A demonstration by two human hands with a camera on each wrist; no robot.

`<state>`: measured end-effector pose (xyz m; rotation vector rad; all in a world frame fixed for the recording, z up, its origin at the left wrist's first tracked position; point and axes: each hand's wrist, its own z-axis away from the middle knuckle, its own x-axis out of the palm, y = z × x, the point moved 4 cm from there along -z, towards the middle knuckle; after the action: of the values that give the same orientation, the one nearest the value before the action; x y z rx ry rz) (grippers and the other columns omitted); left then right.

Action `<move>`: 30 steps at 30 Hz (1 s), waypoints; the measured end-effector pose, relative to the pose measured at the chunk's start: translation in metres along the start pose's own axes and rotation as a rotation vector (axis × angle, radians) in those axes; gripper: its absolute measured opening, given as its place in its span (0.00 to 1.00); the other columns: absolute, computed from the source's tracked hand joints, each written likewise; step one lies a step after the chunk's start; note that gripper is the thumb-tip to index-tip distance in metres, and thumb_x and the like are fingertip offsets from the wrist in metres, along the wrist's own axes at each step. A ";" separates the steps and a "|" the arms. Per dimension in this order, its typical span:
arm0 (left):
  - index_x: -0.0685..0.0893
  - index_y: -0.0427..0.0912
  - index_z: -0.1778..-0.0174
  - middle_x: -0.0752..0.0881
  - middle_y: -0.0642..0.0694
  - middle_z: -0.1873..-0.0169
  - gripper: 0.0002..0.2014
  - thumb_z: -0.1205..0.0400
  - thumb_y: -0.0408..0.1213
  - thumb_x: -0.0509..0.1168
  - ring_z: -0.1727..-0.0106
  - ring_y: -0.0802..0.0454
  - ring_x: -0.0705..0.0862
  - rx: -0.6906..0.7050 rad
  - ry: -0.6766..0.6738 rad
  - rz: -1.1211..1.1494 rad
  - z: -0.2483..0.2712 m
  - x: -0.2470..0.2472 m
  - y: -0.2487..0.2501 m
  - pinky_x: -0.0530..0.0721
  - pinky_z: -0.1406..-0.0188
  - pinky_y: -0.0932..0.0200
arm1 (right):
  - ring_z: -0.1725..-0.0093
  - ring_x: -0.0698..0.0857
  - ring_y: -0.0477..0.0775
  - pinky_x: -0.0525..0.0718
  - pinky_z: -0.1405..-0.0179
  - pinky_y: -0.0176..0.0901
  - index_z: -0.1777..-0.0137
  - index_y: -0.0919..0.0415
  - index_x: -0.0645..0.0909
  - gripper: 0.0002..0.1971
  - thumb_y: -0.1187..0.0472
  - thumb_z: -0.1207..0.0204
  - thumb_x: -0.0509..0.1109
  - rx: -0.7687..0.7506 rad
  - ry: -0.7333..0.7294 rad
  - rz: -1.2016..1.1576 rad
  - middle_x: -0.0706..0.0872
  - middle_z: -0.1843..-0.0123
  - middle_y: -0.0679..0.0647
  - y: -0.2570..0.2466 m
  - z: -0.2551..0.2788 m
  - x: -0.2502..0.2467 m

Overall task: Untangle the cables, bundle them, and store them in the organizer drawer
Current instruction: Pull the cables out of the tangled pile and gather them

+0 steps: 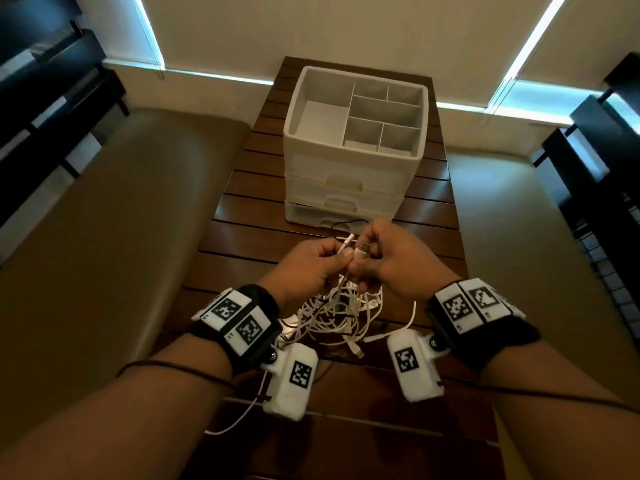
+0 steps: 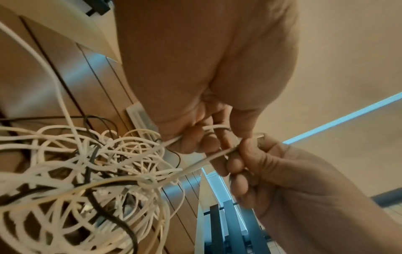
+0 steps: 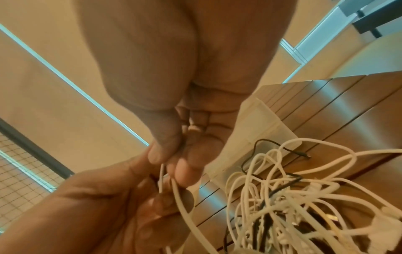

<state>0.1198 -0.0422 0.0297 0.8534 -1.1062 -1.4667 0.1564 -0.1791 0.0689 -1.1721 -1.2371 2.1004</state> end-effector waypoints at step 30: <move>0.75 0.44 0.58 0.76 0.52 0.67 0.15 0.19 0.51 0.68 0.67 0.57 0.74 0.179 0.612 -0.786 0.040 -0.106 0.081 0.70 0.71 0.60 | 0.51 0.81 0.49 0.73 0.39 0.56 0.63 0.44 0.78 0.12 0.47 0.18 0.63 0.005 0.061 0.528 0.84 0.62 0.42 0.054 -0.006 0.025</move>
<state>0.1280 0.0686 0.1132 1.8567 -0.4389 -1.5433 0.1502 -0.1857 0.0098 -1.6907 -0.9639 2.4000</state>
